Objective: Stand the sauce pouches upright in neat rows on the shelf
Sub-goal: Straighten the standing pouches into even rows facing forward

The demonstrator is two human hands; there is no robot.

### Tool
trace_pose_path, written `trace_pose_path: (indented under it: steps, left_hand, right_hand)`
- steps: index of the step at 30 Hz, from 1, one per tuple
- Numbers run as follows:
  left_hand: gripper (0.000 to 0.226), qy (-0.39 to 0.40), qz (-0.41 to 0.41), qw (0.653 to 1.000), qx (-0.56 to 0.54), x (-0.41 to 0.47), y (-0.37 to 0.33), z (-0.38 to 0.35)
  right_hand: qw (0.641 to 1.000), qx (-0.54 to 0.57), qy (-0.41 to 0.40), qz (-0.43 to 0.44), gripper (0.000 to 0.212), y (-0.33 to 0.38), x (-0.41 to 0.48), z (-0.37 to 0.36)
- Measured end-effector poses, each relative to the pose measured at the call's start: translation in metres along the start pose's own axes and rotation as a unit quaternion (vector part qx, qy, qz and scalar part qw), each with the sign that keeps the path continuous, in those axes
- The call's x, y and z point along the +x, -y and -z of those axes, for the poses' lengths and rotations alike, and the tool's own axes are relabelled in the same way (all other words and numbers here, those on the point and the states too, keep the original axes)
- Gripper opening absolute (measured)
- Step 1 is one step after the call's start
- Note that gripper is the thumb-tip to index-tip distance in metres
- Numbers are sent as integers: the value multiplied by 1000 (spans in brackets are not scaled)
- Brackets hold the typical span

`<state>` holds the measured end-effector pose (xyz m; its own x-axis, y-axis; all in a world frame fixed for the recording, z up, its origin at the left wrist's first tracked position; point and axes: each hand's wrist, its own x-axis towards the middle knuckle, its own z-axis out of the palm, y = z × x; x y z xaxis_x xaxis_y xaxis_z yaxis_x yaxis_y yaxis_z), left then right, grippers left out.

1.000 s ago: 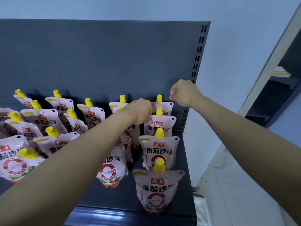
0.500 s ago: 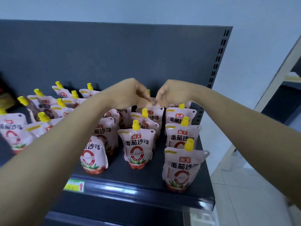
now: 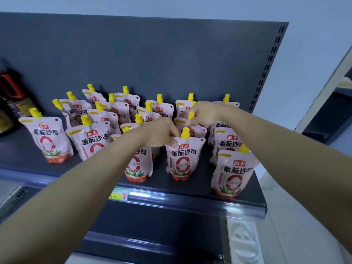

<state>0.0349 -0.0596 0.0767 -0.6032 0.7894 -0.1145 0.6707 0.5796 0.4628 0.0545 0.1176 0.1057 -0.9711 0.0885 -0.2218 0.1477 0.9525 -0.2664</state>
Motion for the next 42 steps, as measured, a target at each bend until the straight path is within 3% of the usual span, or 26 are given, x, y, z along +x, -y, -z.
trace_pose_path:
  steps: [6, 11, 15, 17, 19, 22, 24, 25, 27, 29, 31, 33, 37, 39, 41, 42]
  left_hand:
    - [49, 27, -15, 999, 17, -18, 12, 1]
    - [55, 2, -29, 1000, 2, -24, 9, -1]
    - [55, 1, -29, 1000, -3, -24, 8, -1]
    - [49, 3, -30, 1000, -3, -24, 8, -1]
    - [23, 15, -32, 999, -6, -25, 7, 0]
    - [6, 32, -32, 995, -94, -31, 6, 9]
    - [17, 20, -34, 988, -148, -33, 6, 19]
    - [19, 1, -36, 987, -158, -32, 7, 24]
    - [16, -57, -40, 987, -147, -28, 8, 33]
    - [8, -111, -32, 984, -135, -20, 9, 37]
    - [14, -126, -11, 987, -100, -9, 8, 36]
    - [24, -109, 4, 993, -45, 3, 7, 33]
    - [30, -67, 17, 998, 1, 27, 5, 22]
    - [20, -47, 15, 999, 19, 36, 4, 19]
    - [6, -36, 14, 999, 37, 43, 6, 18]
    - [23, -31, 16, 999, 36, 46, 7, 17]
  right_hand:
    - [999, 32, 1, -3, 30, 10, 4, -5]
    - [999, 37, 11, -18, 19, 18, 4, -7]
    - [999, 18, 31, -22, 35, 19, 0, -5]
    - [999, 6, 34, -18, 29, 20, -4, -3]
    - [999, -8, 30, -17, 24, 20, -7, -1]
    - [999, -19, 38, -10, 24, 19, -9, 0]
    - [998, -8, 60, -7, 10, 21, -11, 4]
    - [997, 12, 72, -10, 18, 21, -13, 8]
    - [996, 68, 61, -11, 35, 19, -16, 23]
    - [997, 75, 0, -4, 34, 16, -15, 36]
    - [996, 36, -83, -8, 29, 9, -8, 42]
    - [993, 0, -113, -26, 33, 2, 3, 38]
    - [997, -21, -62, -32, 36, -12, 27, 22]
    - [999, -19, -39, -29, 23, -15, 35, 18]
    - [999, -13, -31, -24, 31, -17, 45, 18]
    - [999, -12, -25, -21, 37, -17, 48, 19]
